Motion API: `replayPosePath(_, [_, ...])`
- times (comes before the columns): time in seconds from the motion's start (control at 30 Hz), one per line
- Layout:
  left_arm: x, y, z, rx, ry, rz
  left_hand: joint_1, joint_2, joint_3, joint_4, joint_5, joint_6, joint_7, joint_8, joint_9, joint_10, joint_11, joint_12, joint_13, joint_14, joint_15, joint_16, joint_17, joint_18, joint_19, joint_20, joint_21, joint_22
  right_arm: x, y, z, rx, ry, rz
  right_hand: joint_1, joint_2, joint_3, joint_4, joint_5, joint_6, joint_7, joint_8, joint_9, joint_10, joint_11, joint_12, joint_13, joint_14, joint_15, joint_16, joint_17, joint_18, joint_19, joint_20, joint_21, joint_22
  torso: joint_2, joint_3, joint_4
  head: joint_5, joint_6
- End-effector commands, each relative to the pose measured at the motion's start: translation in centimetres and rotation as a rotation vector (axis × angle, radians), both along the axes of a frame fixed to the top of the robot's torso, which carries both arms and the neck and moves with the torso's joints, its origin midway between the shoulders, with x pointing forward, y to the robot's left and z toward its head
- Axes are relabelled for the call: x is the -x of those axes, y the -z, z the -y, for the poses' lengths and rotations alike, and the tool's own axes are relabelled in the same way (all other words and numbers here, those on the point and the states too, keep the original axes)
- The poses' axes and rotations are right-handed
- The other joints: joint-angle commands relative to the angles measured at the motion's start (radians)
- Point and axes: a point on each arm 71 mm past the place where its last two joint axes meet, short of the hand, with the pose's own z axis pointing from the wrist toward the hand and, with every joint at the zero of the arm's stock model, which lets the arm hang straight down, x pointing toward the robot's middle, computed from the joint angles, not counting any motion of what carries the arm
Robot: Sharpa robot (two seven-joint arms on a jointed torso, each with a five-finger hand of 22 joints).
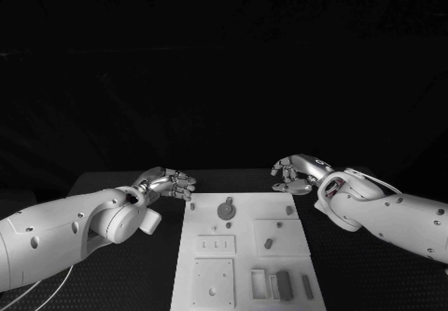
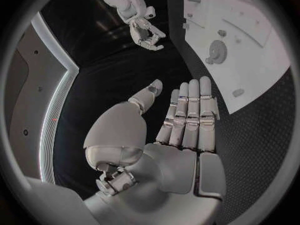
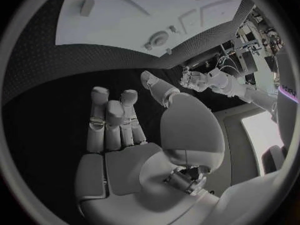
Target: Assemble the parts on the task board
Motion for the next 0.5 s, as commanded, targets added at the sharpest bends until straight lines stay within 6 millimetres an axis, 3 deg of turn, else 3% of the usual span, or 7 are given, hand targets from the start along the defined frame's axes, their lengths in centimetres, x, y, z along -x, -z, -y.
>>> replayPosePath(0.03, [0.0,-0.1,0.3,0.007,0.041,0.023,-0.003,0.010,0.004,0.003,0.004,0.009,0.000,0.001,0.002,0.009,0.001,-0.002,0.002,0.006,0.001,-0.005,0.002,0.010,-0.001,-0.002,-0.004,0.001,-0.1,0.7,0.5,0.001,-0.076,-0.096,-0.002,0.008,0.009,-0.004,-0.002,0.015,0.012,-0.003,0.007,-0.031,0.013,0.071,0.052,0.003,0.004,0.028,0.024,0.017,-0.001,-0.008,0.020,0.024,-0.009,0.0062,-0.0162,-0.005,0.003])
replayPosePath(0.2, [-0.2,0.0,0.2,0.002,0.045,0.025,-0.001,0.014,0.004,0.001,0.004,0.016,-0.005,0.004,0.003,0.016,-0.002,-0.001,0.005,0.011,-0.001,-0.005,0.006,0.011,0.002,-0.003,-0.003,0.004,-0.5,1.2,2.2,0.062,-0.067,-0.088,-0.001,0.008,0.016,-0.006,-0.002,0.014,0.014,-0.007,0.016,-0.048,0.016,0.151,0.102,0.000,0.008,0.053,0.043,0.017,-0.008,-0.011,0.044,0.023,-0.012,0.0138,-0.0244,-0.007,0.000])
replayPosePath(0.33, [-0.2,0.1,0.1,0.001,0.042,0.026,-0.001,0.014,0.004,-0.001,0.004,0.018,-0.006,0.004,0.004,0.017,-0.002,-0.001,0.006,0.012,-0.002,-0.006,0.008,0.011,0.003,-0.004,-0.003,0.004,-0.4,2.8,3.6,0.076,-0.068,-0.118,-0.004,0.003,0.016,-0.005,-0.002,0.006,0.014,-0.013,0.017,-0.055,0.016,0.166,0.110,-0.002,0.008,0.059,0.048,0.017,-0.013,-0.010,0.049,0.023,-0.013,0.0163,-0.0275,-0.011,-0.001])
replayPosePath(0.5, [-0.2,0.1,0.0,0.001,0.041,0.025,-0.002,0.009,0.001,-0.003,0.004,0.015,-0.001,0.001,0.003,0.016,-0.002,-0.003,0.006,0.011,-0.001,-0.008,0.010,0.010,0.003,-0.004,-0.004,0.005,-0.4,4.8,4.4,0.088,-0.060,-0.148,-0.002,-0.003,0.018,-0.010,-0.002,-0.026,0.013,-0.032,0.012,-0.072,0.015,0.173,0.112,-0.013,0.008,0.059,0.051,0.017,-0.025,-0.007,0.053,0.022,-0.011,0.0190,-0.0288,-0.006,-0.003])
